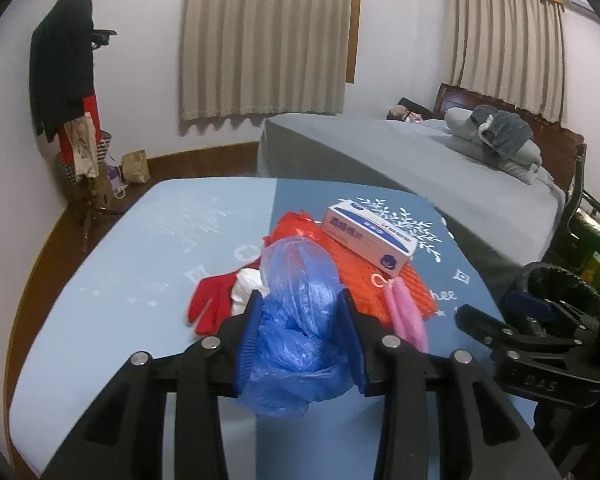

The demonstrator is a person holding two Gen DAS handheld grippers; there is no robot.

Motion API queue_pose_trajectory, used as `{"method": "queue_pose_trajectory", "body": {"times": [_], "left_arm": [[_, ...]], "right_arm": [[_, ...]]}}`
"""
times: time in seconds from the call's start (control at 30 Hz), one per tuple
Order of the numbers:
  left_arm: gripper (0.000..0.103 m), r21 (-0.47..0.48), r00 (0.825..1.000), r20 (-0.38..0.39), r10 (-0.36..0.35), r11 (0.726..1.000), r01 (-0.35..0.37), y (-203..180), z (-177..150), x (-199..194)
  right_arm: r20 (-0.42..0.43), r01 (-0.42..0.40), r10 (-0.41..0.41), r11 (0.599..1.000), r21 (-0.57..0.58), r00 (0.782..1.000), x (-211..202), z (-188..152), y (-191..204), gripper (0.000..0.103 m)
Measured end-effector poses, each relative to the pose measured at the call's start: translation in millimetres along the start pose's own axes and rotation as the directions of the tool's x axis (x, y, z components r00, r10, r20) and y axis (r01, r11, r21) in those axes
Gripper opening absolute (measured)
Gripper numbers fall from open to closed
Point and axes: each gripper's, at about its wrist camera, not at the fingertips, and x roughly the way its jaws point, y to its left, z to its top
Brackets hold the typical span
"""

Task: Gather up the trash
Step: 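Grasp the blue plastic bag with the left tool, then grasp the pink mask with the right tool while the left tool holds the blue bag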

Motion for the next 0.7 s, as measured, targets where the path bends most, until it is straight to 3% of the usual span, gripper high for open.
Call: {"method": "queue_pose_trajectory", "body": {"times": [0.23, 0.4, 0.5, 0.57, 0.7], "left_arm": [[0.038, -0.004, 1.000, 0.000, 0.017, 1.000, -0.017, 7.5, 0.4, 5.2], [0.039, -0.008, 1.000, -0.006, 0.030, 1.000, -0.030, 14.3, 0.0, 7.7], [0.039, -0.013, 0.999, -0.016, 0.035, 0.999, -0.035, 19.4, -1.0, 10.1], [0.039, -0.014, 0.999, -0.022, 0.035, 0.999, -0.035, 21.1, -2.1, 11.4], [0.039, -0.016, 0.999, -0.023, 0.033, 0.999, -0.034, 19.6, -2.0, 11.5]], "right_arm": [[-0.045, -0.025, 0.023, 0.999, -0.042, 0.999, 25.8, 2.8, 26.1, 0.077], [-0.094, -0.019, 0.015, 0.999, -0.043, 0.995, 42.3, -2.6, 31.4, 0.064], [-0.136, -0.027, 0.021, 0.998, -0.048, 0.991, 51.1, -7.4, 31.9, 0.049], [-0.173, -0.056, 0.049, 0.998, -0.036, 0.984, 56.6, -11.0, 30.9, 0.033], [-0.185, -0.096, 0.091, 0.995, -0.021, 0.979, 54.7, -12.4, 28.9, 0.023]]}}
